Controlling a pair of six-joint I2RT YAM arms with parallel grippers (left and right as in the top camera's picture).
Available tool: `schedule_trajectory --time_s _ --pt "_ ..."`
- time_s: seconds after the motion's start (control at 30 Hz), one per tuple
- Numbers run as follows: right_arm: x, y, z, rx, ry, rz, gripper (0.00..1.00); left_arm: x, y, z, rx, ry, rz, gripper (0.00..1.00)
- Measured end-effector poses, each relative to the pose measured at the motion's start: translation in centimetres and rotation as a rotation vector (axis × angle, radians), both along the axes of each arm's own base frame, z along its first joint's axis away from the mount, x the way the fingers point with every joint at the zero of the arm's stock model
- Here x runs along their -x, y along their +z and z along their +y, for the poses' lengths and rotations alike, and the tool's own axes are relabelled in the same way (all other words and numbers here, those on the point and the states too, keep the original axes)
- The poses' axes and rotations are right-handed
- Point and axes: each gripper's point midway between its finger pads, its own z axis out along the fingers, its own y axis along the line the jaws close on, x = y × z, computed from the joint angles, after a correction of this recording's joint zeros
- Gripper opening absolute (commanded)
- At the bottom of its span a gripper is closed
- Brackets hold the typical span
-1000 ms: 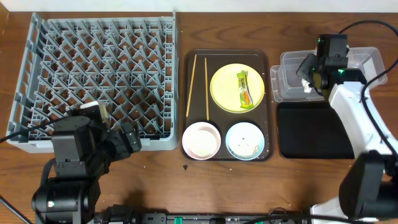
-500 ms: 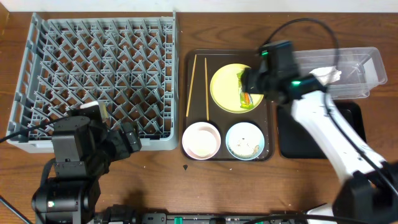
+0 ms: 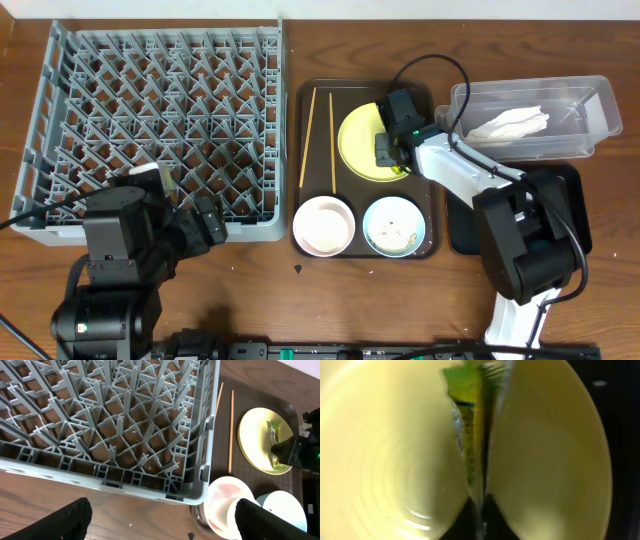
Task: Sort waste into correct bins and load items into the dishwasher
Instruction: 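Grasp the green food wrapper and drop it into the clear bin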
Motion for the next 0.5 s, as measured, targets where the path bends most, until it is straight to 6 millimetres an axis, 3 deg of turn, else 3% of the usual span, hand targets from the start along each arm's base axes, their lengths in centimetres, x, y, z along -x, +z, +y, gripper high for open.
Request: schedule_trajectory --time_s 0.1,0.23,0.3,0.33,0.37,0.43,0.47,0.5 --pt "0.8 1.4 -1.2 -0.025 -0.073 0.025 0.01 0.0 0.0 0.0 0.000 0.000 0.000 0.92" --pt "-0.9 10.2 -5.4 -0.187 -0.272 -0.138 0.01 0.0 0.0 0.0 0.000 0.000 0.000 0.92" --pt "-1.6 15.5 -9.8 -0.262 -0.413 -0.263 0.01 0.0 0.0 0.0 0.000 0.000 0.000 0.92" --pt "-1.7 17.0 -11.5 -0.283 -0.468 -0.301 0.01 0.0 0.0 0.0 0.000 0.000 0.000 0.92" --pt "-1.8 18.0 -13.5 -0.299 -0.534 -0.331 0.01 0.0 0.0 0.0 0.000 0.000 0.000 0.92" --pt "-1.9 18.2 -16.4 -0.317 -0.637 -0.348 0.04 0.0 0.0 0.0 0.000 0.000 0.000 0.92" --pt "-1.9 17.5 -18.1 -0.318 -0.702 -0.338 0.21 0.0 0.0 0.0 0.000 0.000 0.000 0.92" --pt "-2.0 16.4 -19.3 -0.317 -0.747 -0.320 0.28 0.0 0.0 0.0 0.000 0.000 0.000 0.92"
